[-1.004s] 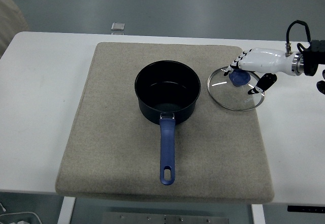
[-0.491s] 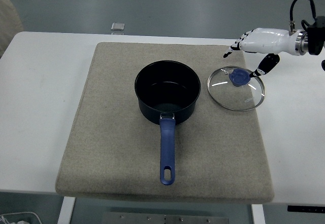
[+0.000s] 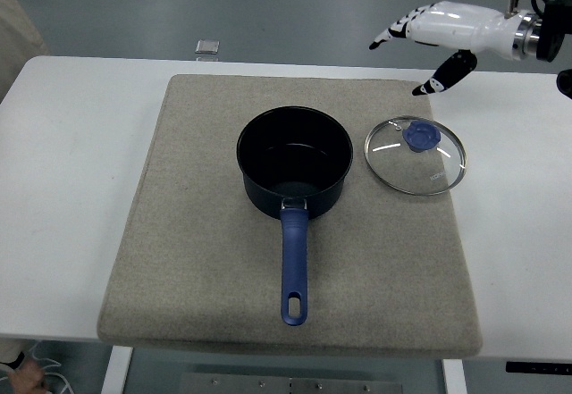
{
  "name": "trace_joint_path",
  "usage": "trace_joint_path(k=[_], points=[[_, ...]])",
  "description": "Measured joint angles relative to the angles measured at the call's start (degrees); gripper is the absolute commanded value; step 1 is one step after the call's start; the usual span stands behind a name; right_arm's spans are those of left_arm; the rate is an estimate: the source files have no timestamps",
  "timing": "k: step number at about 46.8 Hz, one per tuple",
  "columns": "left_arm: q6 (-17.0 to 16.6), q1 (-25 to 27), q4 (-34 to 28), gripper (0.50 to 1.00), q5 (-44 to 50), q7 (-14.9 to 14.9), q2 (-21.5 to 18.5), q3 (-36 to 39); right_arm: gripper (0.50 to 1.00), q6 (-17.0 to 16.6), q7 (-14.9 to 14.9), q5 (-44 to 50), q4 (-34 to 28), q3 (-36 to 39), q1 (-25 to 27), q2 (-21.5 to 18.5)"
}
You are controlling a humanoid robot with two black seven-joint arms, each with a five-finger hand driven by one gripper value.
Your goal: Lift the pot lid and place it to the right of the pot.
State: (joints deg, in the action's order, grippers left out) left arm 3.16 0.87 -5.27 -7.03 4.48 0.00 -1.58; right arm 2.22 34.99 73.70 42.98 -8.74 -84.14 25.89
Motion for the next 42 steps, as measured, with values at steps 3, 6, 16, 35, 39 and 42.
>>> trace_joint_path(k=[3, 6, 16, 35, 39, 42], points=[[0.00, 0.00, 0.00, 1.000, 0.00, 0.00, 0.00, 0.00, 0.895, -0.17, -0.01, -2.40, -0.08, 1.20, 0.00, -0.12], [0.00, 0.02, 0.00, 1.000, 0.00, 0.00, 0.00, 0.00, 0.895, -0.19, 0.00, -5.10, -0.18, 1.83, 0.01, -0.66], [0.00, 0.01, 0.00, 1.000, 0.00, 0.00, 0.00, 0.00, 0.895, -0.16, -0.01, -21.19, -0.49, 2.08, 0.16, -1.21], [0.00, 0.01, 0.00, 1.000, 0.00, 0.00, 0.00, 0.00, 0.897, -2.35, 0.01, -38.48, -0.80, 1.76, 1.19, -1.85], [0.00, 0.00, 0.00, 1.000, 0.00, 0.01, 0.00, 0.00, 0.901, -3.90, -0.39, -42.83, -0.97, 1.88, 1.23, -1.90], [0.00, 0.01, 0.00, 1.000, 0.00, 0.00, 0.00, 0.00, 0.905, -5.26, -3.74, -47.72, -1.08, 1.89, 1.23, -1.90]])
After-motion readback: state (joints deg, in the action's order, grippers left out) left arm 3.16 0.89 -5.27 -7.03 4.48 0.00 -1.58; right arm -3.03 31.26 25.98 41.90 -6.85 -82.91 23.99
